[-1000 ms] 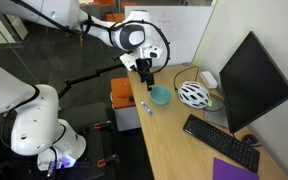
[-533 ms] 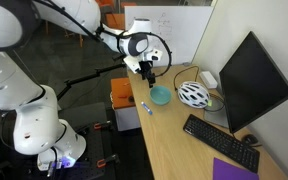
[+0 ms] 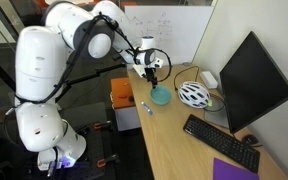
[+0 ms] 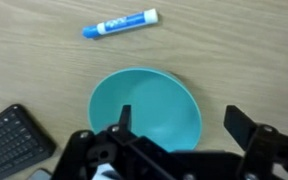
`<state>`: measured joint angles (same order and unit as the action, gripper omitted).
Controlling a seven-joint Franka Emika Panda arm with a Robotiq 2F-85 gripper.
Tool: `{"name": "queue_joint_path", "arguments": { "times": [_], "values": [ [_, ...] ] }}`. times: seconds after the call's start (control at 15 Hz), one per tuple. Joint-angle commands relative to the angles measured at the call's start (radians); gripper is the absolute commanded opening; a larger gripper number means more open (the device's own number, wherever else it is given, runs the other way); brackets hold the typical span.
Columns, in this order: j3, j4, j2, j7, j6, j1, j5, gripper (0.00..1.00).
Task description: Move the bowl to the right
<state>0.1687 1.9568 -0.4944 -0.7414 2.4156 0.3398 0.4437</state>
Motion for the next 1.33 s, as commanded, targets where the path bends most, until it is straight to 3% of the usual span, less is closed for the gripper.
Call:
{"name": "queue_joint_path", "arguments": {
  "times": [0.0, 0.4, 0.53, 0.87, 1.2, 1.27],
  "values": [
    [-0.053, -0.208, -0.182, 0.043, -0.052, 0.079, -0.074, 1.00],
    [-0.128, -0.456, -0.374, 0.075, -0.115, 0.143, -0.172, 0.97],
    [-0.144, -0.505, -0.402, 0.087, -0.169, 0.147, -0.185, 0.73],
    [-0.141, -0.556, -0.441, 0.143, -0.200, 0.131, -0.197, 0.35],
    [-0.158, -0.541, -0.434, 0.133, -0.207, 0.142, -0.191, 0.00],
    [-0.164, -0.536, -0.425, 0.125, -0.211, 0.147, -0.187, 0.00]
  ]
}}
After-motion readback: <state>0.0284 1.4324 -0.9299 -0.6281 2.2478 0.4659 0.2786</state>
